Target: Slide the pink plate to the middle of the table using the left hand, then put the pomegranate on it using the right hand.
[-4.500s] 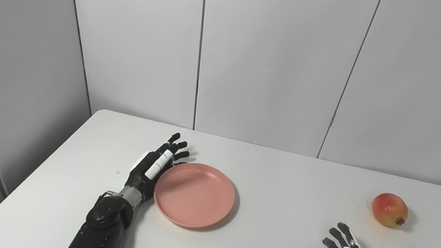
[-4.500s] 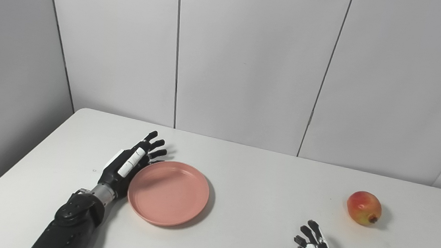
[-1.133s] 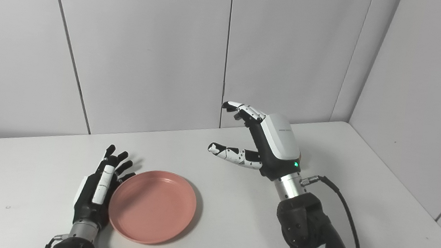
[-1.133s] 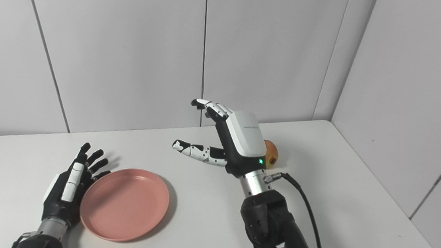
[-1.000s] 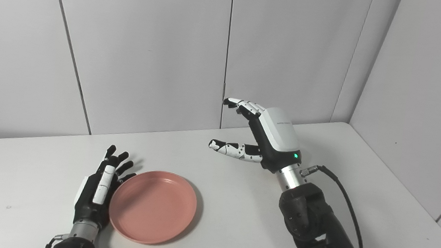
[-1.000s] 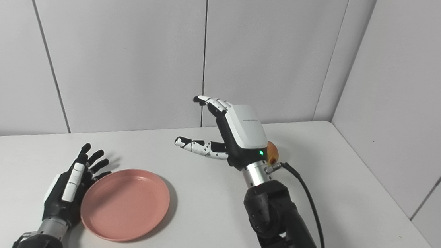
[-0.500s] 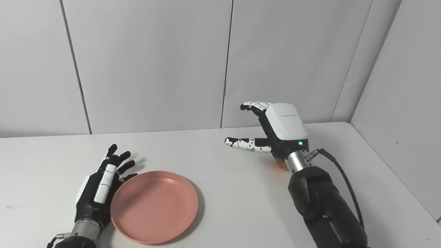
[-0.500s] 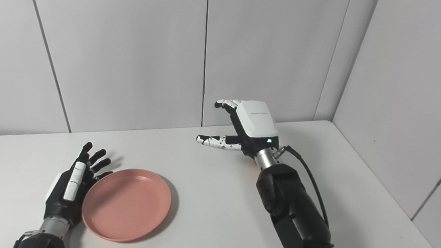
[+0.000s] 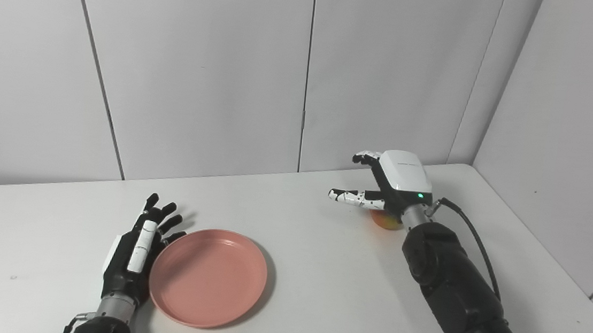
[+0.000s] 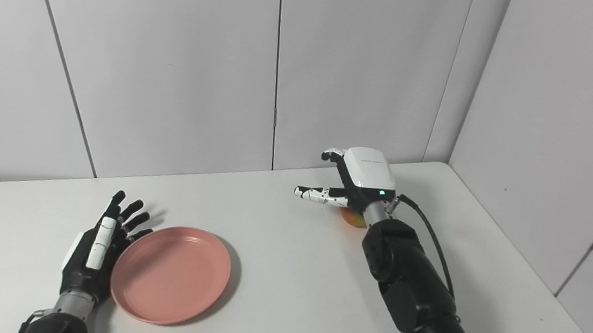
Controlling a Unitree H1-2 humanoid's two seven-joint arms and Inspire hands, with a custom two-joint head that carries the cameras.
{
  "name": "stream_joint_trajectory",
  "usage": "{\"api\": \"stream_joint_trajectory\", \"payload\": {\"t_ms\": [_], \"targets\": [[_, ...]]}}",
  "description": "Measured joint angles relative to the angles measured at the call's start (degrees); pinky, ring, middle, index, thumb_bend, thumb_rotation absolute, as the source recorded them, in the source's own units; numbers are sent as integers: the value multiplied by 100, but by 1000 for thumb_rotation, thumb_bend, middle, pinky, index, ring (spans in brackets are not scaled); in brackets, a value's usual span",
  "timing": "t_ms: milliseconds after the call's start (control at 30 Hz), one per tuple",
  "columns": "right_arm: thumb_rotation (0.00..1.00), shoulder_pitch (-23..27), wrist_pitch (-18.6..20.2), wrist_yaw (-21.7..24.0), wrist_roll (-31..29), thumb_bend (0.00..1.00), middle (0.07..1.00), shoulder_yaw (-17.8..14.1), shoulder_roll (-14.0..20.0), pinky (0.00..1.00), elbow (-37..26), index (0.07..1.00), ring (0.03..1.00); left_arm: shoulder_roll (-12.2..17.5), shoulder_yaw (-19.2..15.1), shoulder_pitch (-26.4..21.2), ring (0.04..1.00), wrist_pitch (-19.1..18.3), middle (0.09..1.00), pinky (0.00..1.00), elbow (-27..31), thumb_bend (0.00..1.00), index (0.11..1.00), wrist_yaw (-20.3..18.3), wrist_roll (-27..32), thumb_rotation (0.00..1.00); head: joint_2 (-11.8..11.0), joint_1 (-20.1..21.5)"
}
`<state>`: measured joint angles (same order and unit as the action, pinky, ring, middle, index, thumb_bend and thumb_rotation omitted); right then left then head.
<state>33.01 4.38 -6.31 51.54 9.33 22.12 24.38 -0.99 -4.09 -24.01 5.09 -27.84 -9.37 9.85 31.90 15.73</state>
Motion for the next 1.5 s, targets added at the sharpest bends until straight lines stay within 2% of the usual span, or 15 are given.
{"api": "stream_joint_trajectory", "payload": {"t_ms": [333, 633, 1000, 1500], "targets": [[850, 10, -3, -204, -119, 807, 732, 130, 54, 606, 212, 703, 692, 4, 0, 17, 872, -35, 909, 731, 30, 838, 1000, -2, 2, 789, 0, -17], [854, -61, 2, -298, -204, 796, 743, 266, 58, 633, 391, 716, 705, 6, 7, 64, 866, -103, 895, 718, 107, 845, 1000, -2, 2, 785, 62, -61], [834, -59, 2, -380, -294, 792, 721, 316, 140, 574, 794, 696, 677, 5, 18, 150, 863, -200, 895, 714, 264, 833, 1000, -1, 0, 791, 123, -105], [830, -60, 39, -432, -406, 781, 713, 387, 240, 545, 1124, 694, 659, -16, 3, 263, 860, -337, 888, 732, 457, 850, 1000, 2, 10, 772, 141, -132]]}}
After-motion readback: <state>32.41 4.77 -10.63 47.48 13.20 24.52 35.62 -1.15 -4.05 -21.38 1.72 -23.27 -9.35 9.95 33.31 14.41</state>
